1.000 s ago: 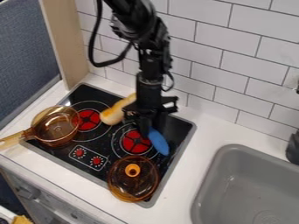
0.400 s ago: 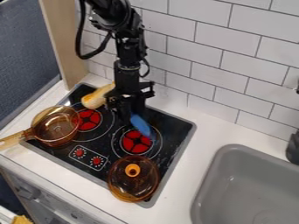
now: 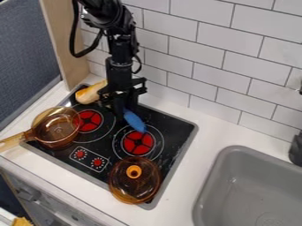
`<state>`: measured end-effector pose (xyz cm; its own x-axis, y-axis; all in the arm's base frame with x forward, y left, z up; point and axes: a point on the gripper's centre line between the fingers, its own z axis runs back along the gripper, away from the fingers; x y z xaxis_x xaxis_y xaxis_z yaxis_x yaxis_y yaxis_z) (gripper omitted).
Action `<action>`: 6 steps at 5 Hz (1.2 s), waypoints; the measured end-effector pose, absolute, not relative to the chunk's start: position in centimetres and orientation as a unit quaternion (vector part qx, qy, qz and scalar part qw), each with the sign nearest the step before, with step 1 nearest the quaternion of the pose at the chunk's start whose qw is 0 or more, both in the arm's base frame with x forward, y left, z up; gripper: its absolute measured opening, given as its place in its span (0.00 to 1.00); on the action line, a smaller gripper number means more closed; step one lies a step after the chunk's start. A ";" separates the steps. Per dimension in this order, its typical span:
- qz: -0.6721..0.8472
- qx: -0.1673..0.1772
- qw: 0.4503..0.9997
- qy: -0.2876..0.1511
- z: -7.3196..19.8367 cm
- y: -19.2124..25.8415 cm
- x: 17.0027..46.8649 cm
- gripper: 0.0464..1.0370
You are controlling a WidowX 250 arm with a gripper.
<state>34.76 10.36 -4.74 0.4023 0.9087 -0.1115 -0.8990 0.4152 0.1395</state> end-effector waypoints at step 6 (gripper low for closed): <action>0.441 0.094 0.892 0.023 -5.1 5.8 31.1 0.39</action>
